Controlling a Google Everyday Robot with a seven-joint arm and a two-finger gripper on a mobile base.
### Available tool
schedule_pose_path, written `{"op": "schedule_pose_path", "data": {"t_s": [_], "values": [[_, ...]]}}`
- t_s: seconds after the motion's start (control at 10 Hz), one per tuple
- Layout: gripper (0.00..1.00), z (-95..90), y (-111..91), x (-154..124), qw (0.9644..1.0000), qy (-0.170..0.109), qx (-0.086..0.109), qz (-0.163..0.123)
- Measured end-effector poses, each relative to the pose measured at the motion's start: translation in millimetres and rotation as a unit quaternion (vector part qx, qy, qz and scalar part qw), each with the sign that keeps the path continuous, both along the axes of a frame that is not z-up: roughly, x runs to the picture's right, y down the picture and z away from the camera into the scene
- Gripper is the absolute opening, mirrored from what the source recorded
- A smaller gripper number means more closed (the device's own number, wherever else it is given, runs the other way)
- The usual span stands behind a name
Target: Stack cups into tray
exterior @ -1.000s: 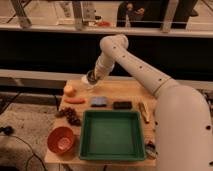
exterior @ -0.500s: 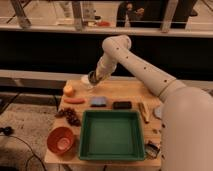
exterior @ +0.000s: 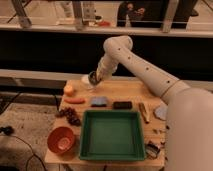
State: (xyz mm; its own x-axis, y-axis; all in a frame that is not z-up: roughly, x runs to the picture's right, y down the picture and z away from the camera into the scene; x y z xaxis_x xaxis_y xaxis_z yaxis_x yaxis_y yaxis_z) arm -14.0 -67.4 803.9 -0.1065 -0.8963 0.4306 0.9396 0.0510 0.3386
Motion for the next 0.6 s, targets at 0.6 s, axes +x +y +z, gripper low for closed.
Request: {"op": "schedule_pose_path", "data": {"t_s": [0.6], "values": [[0.0,-5.8,5.8,1.4,1.0,0.0,-0.002,0.007]]}}
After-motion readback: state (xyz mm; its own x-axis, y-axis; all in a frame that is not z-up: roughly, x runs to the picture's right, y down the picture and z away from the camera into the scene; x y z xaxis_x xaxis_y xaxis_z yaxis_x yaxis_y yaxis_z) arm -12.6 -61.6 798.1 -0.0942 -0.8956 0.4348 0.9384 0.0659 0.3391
